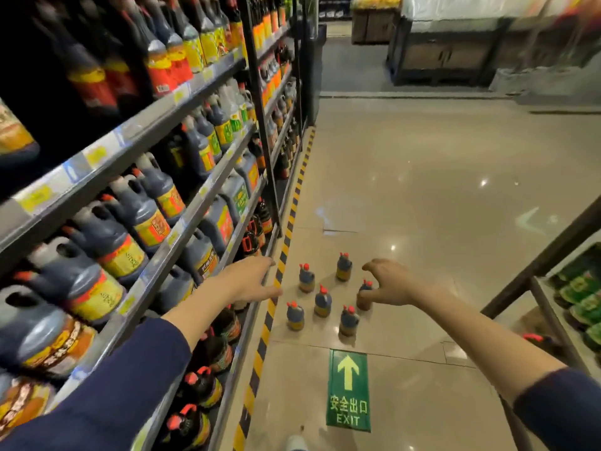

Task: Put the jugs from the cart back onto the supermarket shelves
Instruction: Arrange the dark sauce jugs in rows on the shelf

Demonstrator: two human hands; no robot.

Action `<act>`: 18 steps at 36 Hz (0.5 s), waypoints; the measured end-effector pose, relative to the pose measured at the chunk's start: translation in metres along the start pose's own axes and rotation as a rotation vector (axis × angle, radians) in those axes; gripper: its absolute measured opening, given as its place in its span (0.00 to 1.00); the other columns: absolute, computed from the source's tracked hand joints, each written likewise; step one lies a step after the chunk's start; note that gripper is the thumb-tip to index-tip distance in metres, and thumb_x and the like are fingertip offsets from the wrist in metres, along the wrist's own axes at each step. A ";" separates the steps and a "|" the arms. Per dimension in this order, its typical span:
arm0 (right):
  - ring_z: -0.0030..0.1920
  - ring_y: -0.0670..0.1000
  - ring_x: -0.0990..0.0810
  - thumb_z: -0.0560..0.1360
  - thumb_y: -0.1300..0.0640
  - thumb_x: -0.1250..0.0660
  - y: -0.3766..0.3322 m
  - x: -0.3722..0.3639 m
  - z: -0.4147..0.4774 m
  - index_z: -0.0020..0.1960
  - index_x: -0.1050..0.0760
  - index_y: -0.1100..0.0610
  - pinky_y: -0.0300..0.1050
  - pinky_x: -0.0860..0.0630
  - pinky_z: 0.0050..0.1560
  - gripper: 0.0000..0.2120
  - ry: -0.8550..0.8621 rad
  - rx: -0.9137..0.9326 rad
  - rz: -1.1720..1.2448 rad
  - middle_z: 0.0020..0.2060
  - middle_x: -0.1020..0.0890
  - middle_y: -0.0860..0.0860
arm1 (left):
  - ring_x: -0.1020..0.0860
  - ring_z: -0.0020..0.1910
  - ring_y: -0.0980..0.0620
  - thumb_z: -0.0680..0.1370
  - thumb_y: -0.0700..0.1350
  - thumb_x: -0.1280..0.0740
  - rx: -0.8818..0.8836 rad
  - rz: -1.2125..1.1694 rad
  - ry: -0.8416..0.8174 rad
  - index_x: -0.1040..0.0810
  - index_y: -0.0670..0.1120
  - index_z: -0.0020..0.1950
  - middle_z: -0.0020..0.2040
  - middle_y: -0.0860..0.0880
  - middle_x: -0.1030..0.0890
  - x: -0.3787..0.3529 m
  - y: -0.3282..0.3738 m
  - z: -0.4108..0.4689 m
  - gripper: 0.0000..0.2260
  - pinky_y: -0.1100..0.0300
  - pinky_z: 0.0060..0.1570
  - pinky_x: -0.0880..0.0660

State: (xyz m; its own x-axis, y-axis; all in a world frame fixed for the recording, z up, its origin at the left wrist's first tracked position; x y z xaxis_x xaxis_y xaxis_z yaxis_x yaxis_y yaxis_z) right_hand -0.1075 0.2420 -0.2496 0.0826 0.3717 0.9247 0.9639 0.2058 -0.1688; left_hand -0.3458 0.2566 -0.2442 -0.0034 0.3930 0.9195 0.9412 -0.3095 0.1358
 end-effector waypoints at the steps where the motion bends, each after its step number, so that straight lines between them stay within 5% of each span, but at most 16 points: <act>1: 0.62 0.55 0.28 0.75 0.44 0.36 0.000 0.003 0.009 0.67 0.31 0.61 0.48 0.29 0.62 0.28 0.001 -0.013 0.005 0.63 0.26 0.57 | 0.35 0.72 0.48 0.76 0.62 0.37 -0.017 0.007 -0.006 0.43 0.44 0.77 0.75 0.47 0.37 0.004 -0.005 0.010 0.36 0.54 0.68 0.33; 18: 0.60 0.55 0.26 0.74 0.42 0.34 0.019 0.010 0.143 0.66 0.31 0.60 0.48 0.27 0.60 0.29 -0.037 -0.122 0.086 0.62 0.25 0.56 | 0.35 0.72 0.47 0.76 0.60 0.36 -0.094 0.000 -0.162 0.42 0.44 0.76 0.75 0.46 0.36 0.008 -0.064 0.148 0.35 0.52 0.68 0.33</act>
State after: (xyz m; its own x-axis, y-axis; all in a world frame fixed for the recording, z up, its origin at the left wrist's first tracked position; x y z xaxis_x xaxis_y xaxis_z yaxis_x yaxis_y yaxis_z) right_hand -0.1246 0.3786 -0.2926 0.1586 0.4167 0.8951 0.9776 0.0608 -0.2015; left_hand -0.3561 0.4081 -0.2999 0.0583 0.5247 0.8493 0.9054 -0.3862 0.1764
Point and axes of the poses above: each hand's wrist, its own z-axis towards the middle knuckle, its own x-axis out of the back of the hand, y = z × x, the point moved 7 cm from there along z, towards the middle knuckle
